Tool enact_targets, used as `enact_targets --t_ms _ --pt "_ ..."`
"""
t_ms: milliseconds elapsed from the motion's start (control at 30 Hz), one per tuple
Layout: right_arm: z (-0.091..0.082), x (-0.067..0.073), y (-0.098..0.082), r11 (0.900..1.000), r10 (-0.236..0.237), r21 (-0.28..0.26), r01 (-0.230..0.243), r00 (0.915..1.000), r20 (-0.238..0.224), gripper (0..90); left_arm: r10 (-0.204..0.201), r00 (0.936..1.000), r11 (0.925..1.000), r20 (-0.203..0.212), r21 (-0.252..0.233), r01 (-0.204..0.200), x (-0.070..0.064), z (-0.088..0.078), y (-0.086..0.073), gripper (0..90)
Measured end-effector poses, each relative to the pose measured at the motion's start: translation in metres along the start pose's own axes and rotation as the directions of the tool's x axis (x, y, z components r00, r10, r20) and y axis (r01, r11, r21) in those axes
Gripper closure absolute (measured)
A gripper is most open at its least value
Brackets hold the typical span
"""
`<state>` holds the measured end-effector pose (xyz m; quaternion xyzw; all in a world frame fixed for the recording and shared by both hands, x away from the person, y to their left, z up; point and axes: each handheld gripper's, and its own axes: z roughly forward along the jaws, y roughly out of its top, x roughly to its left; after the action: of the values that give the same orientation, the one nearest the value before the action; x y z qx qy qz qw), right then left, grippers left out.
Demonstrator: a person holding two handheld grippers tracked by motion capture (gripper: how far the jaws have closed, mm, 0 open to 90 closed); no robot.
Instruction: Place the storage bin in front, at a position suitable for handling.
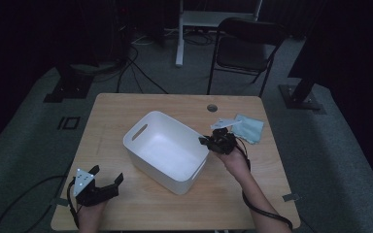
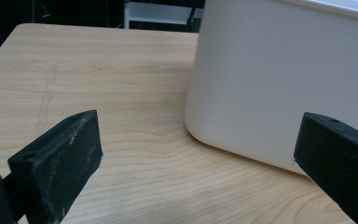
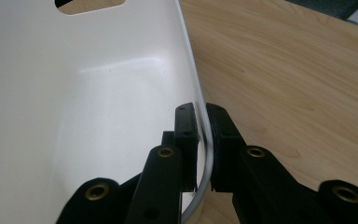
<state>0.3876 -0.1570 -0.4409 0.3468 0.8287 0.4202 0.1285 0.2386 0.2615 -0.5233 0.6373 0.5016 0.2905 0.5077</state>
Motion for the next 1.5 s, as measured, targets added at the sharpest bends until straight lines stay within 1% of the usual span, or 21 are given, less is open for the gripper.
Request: enact_targets --t_ms 133,167,300,433,567,600,867,1000,1133,1267,1367,1400,1500 --pt "-0.005 0.001 -0.005 1.0 0.007 -0.003 -0.007 0.9999 -0.009 83.8 0.005 1.0 1.0 0.008 0.008 -0.005 -0.001 0.001 0.0 1.1" --pt "-0.006 0.002 -0.005 1.0 0.006 -0.003 -0.006 0.9999 -0.01 83.9 0.003 0.9998 1.0 0.019 0.009 -0.004 -0.001 0.001 -0.001 1.1" --pt "-0.009 0.004 -0.009 1.0 0.001 -0.004 -0.001 0.9999 -0.01 83.9 0.009 0.9995 0.9998 0.031 0.017 -0.009 -0.002 0.002 -0.001 1.1" --pt "-0.014 0.006 -0.012 1.0 -0.012 -0.001 0.012 0.9999 -0.009 83.9 0.011 0.9989 0.9999 0.045 0.013 -0.011 -0.003 0.001 0.0 1.1" --pt "-0.017 0.006 -0.015 1.0 -0.013 -0.002 0.013 0.9998 -0.012 83.8 0.013 0.9984 0.9998 0.056 0.012 -0.014 -0.005 0.001 0.0 1.2" --pt "-0.018 0.007 -0.016 1.0 -0.007 -0.002 0.007 0.9999 -0.013 83.8 0.016 0.9983 0.9998 0.056 0.013 -0.017 -0.005 0.001 0.0 1.1" --pt "-0.027 0.009 -0.022 1.0 -0.027 0.004 0.027 0.9996 -0.012 83.9 0.017 0.9968 0.9997 0.078 0.017 -0.018 -0.006 0.0 0.001 1.1" --pt "-0.032 0.01 -0.026 1.0 -0.022 0.006 0.022 0.9996 -0.015 83.8 0.016 0.9959 0.9997 0.089 0.015 -0.017 -0.008 -0.001 0.001 1.1" --pt "-0.037 0.01 -0.031 1.0 -0.019 0.002 0.019 0.9996 -0.022 83.8 0.015 0.9941 0.9997 0.107 0.017 -0.017 -0.009 -0.001 0.002 1.2" --pt "-0.041 0.011 -0.034 1.0 -0.016 0.003 0.016 0.9995 -0.027 83.9 0.015 0.9935 0.9997 0.113 0.02 -0.017 -0.01 -0.001 0.002 1.1" --pt "-0.045 0.012 -0.039 1.0 -0.011 0.0 0.011 0.9993 -0.036 83.8 0.015 0.9911 0.9996 0.132 0.023 -0.018 -0.011 -0.001 0.002 1.1" --pt "-0.046 0.012 -0.039 1.0 -0.01 -0.001 0.01 0.9993 -0.037 83.8 0.013 0.9894 0.9995 0.145 0.027 -0.017 -0.011 0.0 0.001 1.2" --pt "-0.049 0.013 -0.042 1.0 -0.011 -0.001 0.011 0.999 -0.043 83.8 0.018 0.9866 0.9989 0.162 0.039 -0.025 -0.011 0.001 0.001 1.1"
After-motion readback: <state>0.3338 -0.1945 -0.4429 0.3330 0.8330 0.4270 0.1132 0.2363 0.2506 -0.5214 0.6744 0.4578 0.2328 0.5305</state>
